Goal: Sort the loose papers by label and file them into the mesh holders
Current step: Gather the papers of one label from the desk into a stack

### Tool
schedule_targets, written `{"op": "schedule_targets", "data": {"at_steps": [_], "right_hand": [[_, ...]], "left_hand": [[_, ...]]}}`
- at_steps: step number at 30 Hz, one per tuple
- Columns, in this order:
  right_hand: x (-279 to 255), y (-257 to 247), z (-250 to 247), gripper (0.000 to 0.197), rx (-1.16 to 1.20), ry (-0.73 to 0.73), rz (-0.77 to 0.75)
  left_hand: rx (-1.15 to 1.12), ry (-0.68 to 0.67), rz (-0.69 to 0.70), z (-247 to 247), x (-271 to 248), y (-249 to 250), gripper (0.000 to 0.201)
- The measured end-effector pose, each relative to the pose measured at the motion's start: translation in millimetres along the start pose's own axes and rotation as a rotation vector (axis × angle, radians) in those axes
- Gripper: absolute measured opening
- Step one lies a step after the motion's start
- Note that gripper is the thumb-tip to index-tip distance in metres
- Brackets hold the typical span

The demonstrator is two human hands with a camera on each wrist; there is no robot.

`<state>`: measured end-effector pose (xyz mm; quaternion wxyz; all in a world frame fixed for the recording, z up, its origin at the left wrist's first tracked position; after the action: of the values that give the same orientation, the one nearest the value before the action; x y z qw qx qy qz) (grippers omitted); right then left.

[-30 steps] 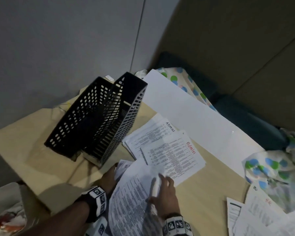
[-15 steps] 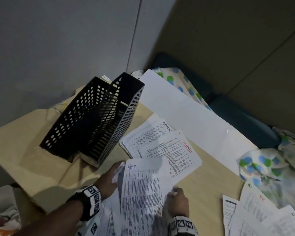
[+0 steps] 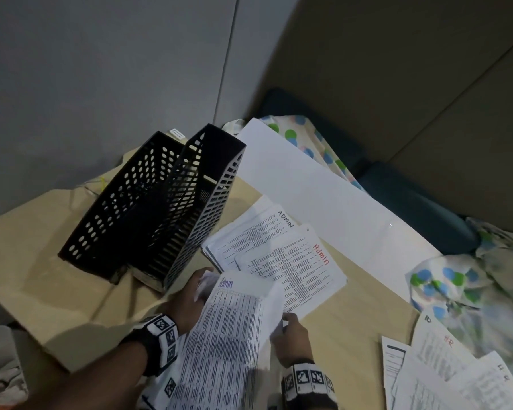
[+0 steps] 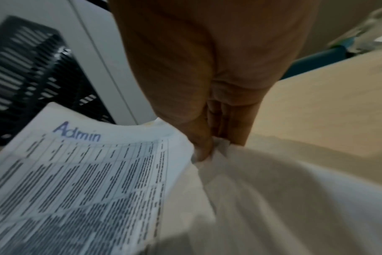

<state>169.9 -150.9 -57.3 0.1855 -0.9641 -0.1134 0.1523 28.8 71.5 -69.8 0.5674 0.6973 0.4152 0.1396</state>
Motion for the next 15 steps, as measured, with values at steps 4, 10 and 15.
{"op": "schedule_targets", "data": {"at_steps": [4, 10, 15], "right_hand": [[-8.8, -4.3, -1.4, 0.026, -0.016, 0.002, -0.089], [-5.9, -0.8, 6.5, 0.065, 0.03, 0.016, -0.071], [-3.3, 7.5, 1.1, 0.042, 0.05, 0.138, -0.004]], "left_hand": [[-0.052, 0.003, -0.01, 0.3, -2.9, -5.3, 0.075], [0.028, -0.004, 0.041, 0.3, -1.5, -3.4, 0.066], [-0.164, -0.076, -0.018, 7.9, 8.0, -18.3, 0.034]]}}
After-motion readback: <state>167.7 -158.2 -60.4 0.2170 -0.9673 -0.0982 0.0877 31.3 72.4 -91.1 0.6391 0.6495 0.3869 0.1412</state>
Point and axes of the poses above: each hand's wrist, its own x-axis towards the middle knuckle, its own z-axis out of the palm, y = z × x, the point moved 6 cm from there along x, towards the middle knuckle, and after that the axes turned 14 degrees about y, right-handed, at the moved point
